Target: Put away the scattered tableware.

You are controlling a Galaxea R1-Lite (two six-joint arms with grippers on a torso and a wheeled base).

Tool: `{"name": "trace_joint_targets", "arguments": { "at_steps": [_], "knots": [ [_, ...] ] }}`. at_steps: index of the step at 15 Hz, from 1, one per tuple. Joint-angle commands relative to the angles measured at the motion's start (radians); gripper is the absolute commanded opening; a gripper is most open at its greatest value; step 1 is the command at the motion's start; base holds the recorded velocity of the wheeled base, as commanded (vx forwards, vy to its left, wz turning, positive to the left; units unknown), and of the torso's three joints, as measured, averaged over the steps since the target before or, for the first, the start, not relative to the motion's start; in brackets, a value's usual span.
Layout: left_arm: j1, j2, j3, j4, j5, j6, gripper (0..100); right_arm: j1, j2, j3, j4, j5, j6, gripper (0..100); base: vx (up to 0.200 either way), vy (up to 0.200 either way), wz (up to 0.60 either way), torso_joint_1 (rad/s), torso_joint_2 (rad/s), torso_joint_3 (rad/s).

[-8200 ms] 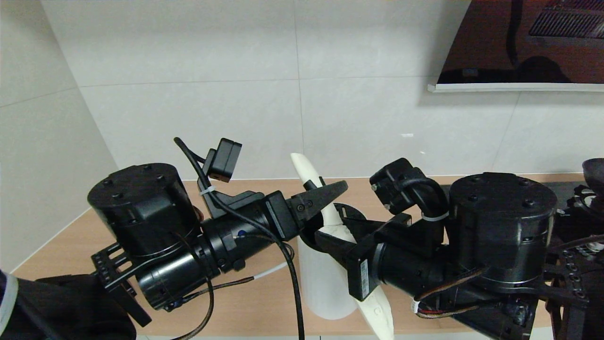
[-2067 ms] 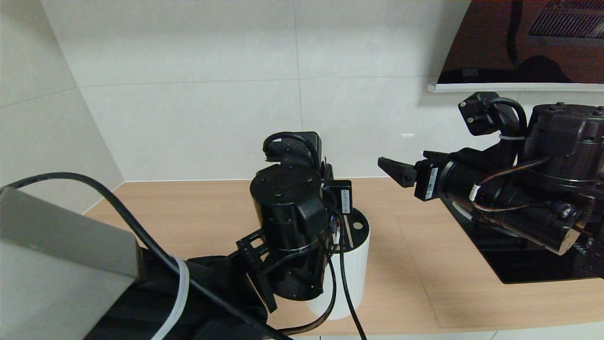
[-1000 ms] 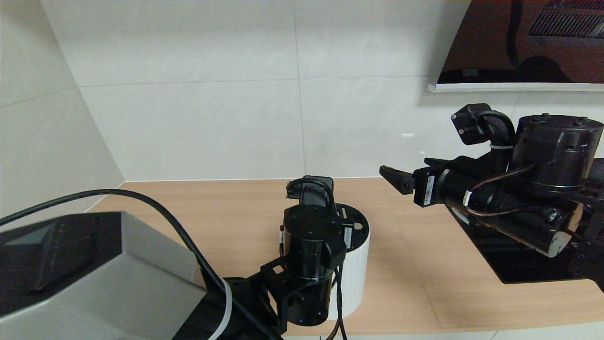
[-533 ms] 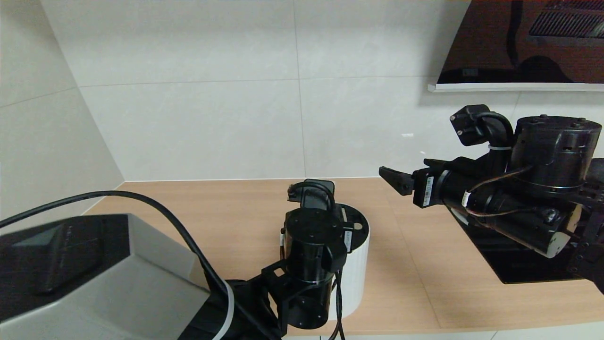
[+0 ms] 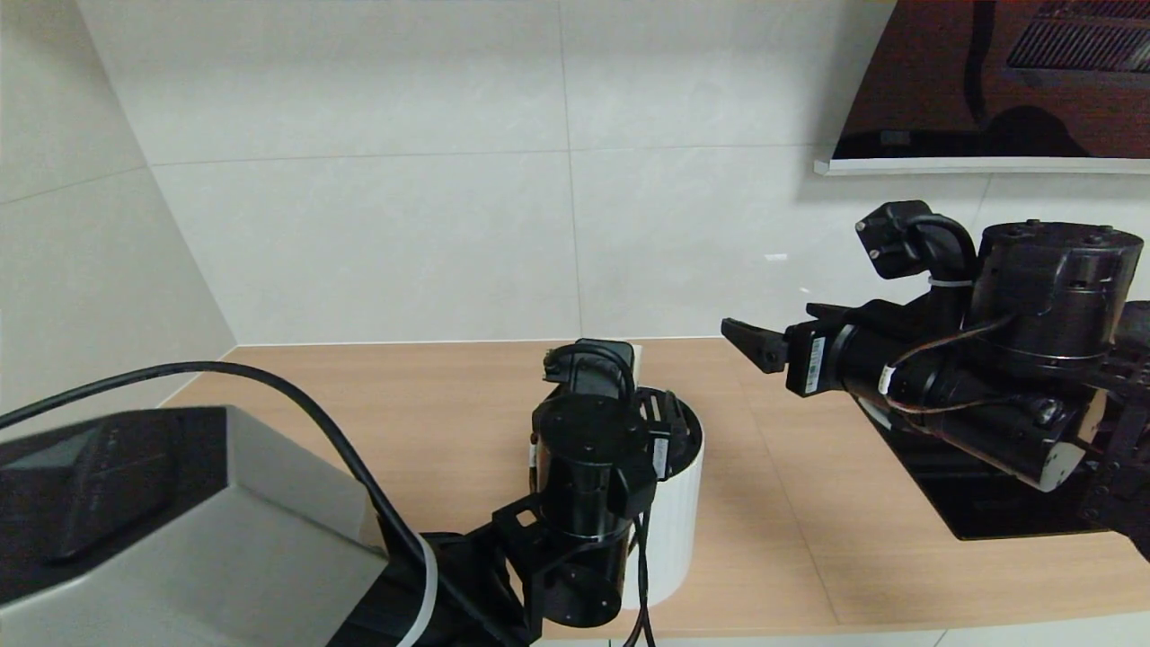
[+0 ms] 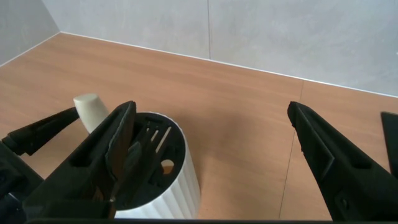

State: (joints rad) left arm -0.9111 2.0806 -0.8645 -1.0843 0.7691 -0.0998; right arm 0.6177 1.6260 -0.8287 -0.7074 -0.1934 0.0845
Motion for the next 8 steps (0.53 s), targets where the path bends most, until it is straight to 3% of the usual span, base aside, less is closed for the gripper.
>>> {"name": "trace_joint_targets", "arguments": {
  "at_steps": [1,4,6,8],
  "knots": [
    [0.008,-0.057,0.041,0.000,-0.005,0.002,100,0.001,0.000,0.000,-0.001,0.000,0.000,100,0.000,0.000,0.00,0.000,0.00,0.000],
    [0.014,-0.263,0.191,-0.003,-0.186,0.005,100,-0.001,-0.001,-0.001,-0.001,0.000,0.001,100,0.000,0.000,0.00,0.000,0.00,0.000],
    [0.043,-0.373,0.202,0.001,-0.217,0.015,100,-0.012,-0.011,0.003,-0.001,-0.001,-0.002,100,0.000,0.000,0.00,0.000,0.00,0.000],
    [0.121,-0.476,0.202,-0.003,-0.231,0.080,100,-0.036,-0.011,0.026,-0.001,-0.008,-0.042,100,0.000,0.000,0.00,0.000,0.00,0.000]
  ]
}}
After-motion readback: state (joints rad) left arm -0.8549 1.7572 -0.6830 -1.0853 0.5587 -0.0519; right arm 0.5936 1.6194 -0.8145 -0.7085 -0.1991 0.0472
